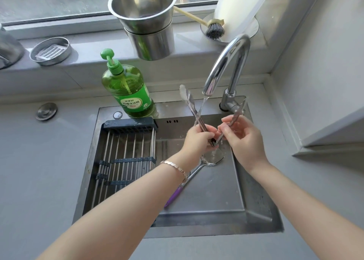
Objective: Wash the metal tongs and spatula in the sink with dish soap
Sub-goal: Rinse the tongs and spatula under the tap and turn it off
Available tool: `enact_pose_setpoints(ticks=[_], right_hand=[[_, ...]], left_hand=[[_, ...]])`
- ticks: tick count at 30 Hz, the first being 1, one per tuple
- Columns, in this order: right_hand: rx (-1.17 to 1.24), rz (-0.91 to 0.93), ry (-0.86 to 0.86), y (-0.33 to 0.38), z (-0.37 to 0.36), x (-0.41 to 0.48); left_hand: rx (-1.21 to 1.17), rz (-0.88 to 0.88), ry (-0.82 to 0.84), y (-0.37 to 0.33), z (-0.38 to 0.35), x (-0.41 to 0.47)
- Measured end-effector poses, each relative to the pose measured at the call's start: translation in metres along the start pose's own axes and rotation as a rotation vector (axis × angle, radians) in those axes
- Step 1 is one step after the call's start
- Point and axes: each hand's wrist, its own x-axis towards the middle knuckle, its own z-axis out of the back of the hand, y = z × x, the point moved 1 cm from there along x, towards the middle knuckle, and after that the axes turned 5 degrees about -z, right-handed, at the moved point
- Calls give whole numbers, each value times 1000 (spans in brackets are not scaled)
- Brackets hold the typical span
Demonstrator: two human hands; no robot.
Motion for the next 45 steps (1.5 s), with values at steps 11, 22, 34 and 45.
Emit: enact_pose_setpoints(ticks=[11,22,34,45], right_hand=[[-114,127,193,-7,-20,-18],[77,-299,421,-5,-95,15],[93,-916,200,-66,-43,-12],[-161,-1209,282,-180,-53,-43]], left_hand=[[-209,71,17,23,31,-28],[13,-6,-391,13,109,-36],[227,-36,-38,-35,42,-7],[619,11,-139,26,64,6]])
